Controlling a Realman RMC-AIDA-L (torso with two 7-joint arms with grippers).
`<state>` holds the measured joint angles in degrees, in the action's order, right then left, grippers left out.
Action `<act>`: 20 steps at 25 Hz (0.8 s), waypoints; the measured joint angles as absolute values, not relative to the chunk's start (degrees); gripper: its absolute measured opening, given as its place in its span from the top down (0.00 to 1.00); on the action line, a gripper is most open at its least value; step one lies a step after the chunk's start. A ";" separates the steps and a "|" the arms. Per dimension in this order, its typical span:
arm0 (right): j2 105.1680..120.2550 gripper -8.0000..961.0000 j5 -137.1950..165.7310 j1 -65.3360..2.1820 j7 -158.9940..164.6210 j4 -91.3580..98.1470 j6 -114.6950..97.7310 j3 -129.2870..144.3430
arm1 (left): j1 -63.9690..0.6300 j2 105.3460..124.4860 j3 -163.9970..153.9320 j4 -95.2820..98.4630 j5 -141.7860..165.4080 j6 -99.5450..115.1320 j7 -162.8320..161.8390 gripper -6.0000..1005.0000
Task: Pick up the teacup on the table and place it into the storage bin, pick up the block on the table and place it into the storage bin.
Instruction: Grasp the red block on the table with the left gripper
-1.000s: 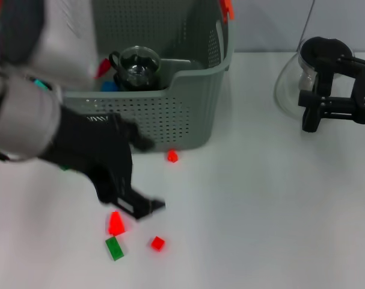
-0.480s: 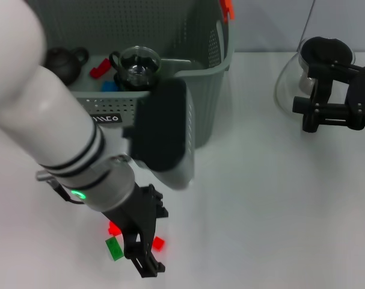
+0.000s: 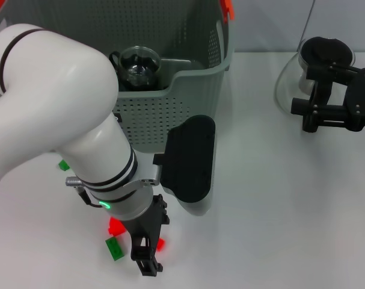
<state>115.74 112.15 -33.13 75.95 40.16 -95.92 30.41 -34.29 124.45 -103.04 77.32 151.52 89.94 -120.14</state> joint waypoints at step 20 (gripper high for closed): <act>115.75 0.04 112.14 -33.13 75.85 40.16 -95.43 30.35 | -35.33 124.52 -103.19 73.79 152.32 87.10 -119.26 0.41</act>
<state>115.75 112.14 -33.13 75.86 40.16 -95.43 30.35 -35.33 124.52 -103.19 73.79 152.32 87.10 -119.26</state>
